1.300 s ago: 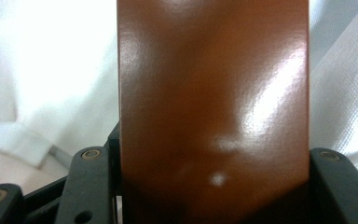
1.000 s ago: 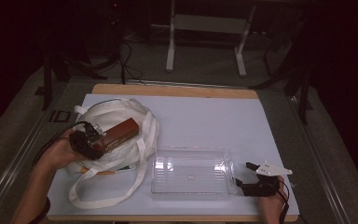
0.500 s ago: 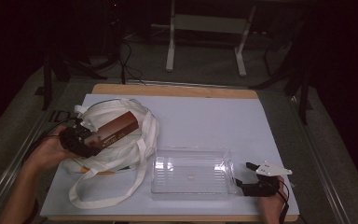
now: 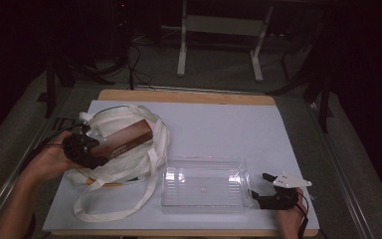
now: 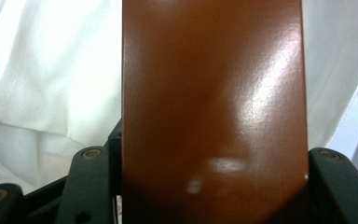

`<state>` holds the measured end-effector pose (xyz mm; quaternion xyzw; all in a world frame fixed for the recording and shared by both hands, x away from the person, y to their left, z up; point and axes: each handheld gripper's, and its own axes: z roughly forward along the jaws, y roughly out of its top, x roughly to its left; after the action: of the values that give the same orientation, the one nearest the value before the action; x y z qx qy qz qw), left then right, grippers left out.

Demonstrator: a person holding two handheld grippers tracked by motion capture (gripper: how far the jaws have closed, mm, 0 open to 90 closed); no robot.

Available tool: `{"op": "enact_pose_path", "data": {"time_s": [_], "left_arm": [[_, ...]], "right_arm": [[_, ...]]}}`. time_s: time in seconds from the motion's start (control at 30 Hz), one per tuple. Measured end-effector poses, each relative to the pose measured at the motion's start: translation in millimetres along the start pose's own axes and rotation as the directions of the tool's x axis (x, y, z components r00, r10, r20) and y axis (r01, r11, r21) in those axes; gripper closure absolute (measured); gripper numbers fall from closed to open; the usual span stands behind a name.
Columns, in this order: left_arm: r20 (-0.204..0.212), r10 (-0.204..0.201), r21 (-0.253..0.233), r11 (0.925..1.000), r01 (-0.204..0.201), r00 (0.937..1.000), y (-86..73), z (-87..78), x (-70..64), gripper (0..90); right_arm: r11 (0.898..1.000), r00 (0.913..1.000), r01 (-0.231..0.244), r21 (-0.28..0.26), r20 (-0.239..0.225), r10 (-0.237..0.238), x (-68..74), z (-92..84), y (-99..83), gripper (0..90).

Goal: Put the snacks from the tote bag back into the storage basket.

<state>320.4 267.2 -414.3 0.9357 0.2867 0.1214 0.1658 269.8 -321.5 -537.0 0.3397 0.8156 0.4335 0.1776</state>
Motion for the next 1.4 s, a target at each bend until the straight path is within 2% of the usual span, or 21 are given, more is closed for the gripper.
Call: {"op": "enact_pose_path", "data": {"time_s": [0.13,0.23,0.4,0.43,0.53,0.67,0.8,0.83,0.93,0.97,1.03,1.07,1.17,1.23,1.3,1.33,1.4], "left_arm": [[-0.012,0.007,-0.011,0.9999,-0.007,0.9999,-0.7,-6.4,-0.6,43.8],[0.001,0.010,-0.039,0.9992,-0.010,1.0000,-1.1,-12.1,-2.0,43.7],[0.018,0.035,-0.065,0.9973,-0.034,0.9992,2.3,-19.7,-7.1,43.7],[0.021,0.054,-0.072,0.9960,-0.052,0.9983,4.6,-22.5,-9.8,43.7],[0.035,0.076,-0.083,0.9939,-0.073,0.9965,8.9,-26.3,-13.8,43.7],[0.038,0.102,-0.083,0.9917,-0.099,0.9940,13.8,-28.9,-18.0,43.7],[0.046,0.139,-0.081,0.9876,-0.135,0.9893,20.1,-30.3,-24.7,43.7],[0.048,0.159,-0.084,0.9845,-0.154,0.9862,23.1,-31.7,-28.5,43.7],[0.056,0.172,-0.090,0.9819,-0.166,0.9836,26.5,-33.4,-31.5,43.7],[0.059,0.191,-0.087,0.9787,-0.186,0.9797,30.3,-35.2,-34.7,43.7],[0.061,0.199,-0.091,0.9770,-0.193,0.9781,31.9,-35.4,-36.5,43.7],[0.066,0.217,-0.084,0.9738,-0.211,0.9739,35.4,-35.9,-39.8,43.7],[0.070,0.229,-0.083,0.9711,-0.224,0.9708,38.1,-35.6,-42.9,43.7],[0.055,0.243,-0.084,0.9677,-0.238,0.9686,40.5,-34.9,-46.4,43.7],[0.060,0.250,-0.082,0.9661,-0.245,0.9664,42.4,-34.0,-48.8,43.7],[0.075,0.258,-0.081,0.9645,-0.252,0.9634,44.4,-33.3,-50.8,43.7],[0.070,0.264,-0.082,0.9625,-0.258,0.9619,45.4,-33.1,-52.3,43.7]], "right_arm": [[1.000,1.0000,0.000,0.000,0.001,0.000,0.0,0.0,0.0,14.3],[1.000,1.0000,-0.001,0.001,0.001,0.001,0.2,0.1,0.1,14.3],[1.000,1.0000,0.000,0.001,0.002,0.000,0.3,0.1,0.1,14.3],[1.000,1.0000,0.000,0.002,0.002,0.000,0.4,0.0,0.1,14.3],[1.000,1.0000,-0.001,0.002,0.002,0.001,0.4,0.1,0.1,14.3],[1.000,1.0000,-0.001,0.002,0.001,0.001,0.3,0.1,0.1,14.3],[1.000,1.0000,-0.001,0.001,0.001,0.001,0.3,0.0,0.1,14.3],[1.000,1.0000,0.000,0.001,0.001,0.000,0.2,0.0,0.1,14.3],[1.000,1.0000,-0.001,0.002,0.002,0.001,0.4,0.1,0.1,14.3],[1.000,1.0000,-0.001,0.002,0.001,0.001,0.3,0.2,0.2,14.3],[1.000,1.0000,-0.002,0.003,0.000,0.002,0.2,0.2,0.2,14.3],[1.000,1.0000,0.000,0.000,0.001,0.000,-0.1,0.2,0.1,14.3],[1.000,1.0000,-0.002,0.000,-0.001,0.002,-0.1,0.2,0.1,14.3],[1.000,1.0000,-0.001,-0.002,0.000,0.001,-0.1,0.1,0.0,14.4],[1.000,1.0000,0.000,-0.002,0.000,0.000,0.0,0.0,0.0,14.3],[1.000,1.0000,0.000,-0.001,0.000,0.000,0.0,0.1,0.1,14.3],[1.000,1.0000,-0.001,-0.001,0.000,0.001,-0.1,0.1,0.0,14.3]]}}
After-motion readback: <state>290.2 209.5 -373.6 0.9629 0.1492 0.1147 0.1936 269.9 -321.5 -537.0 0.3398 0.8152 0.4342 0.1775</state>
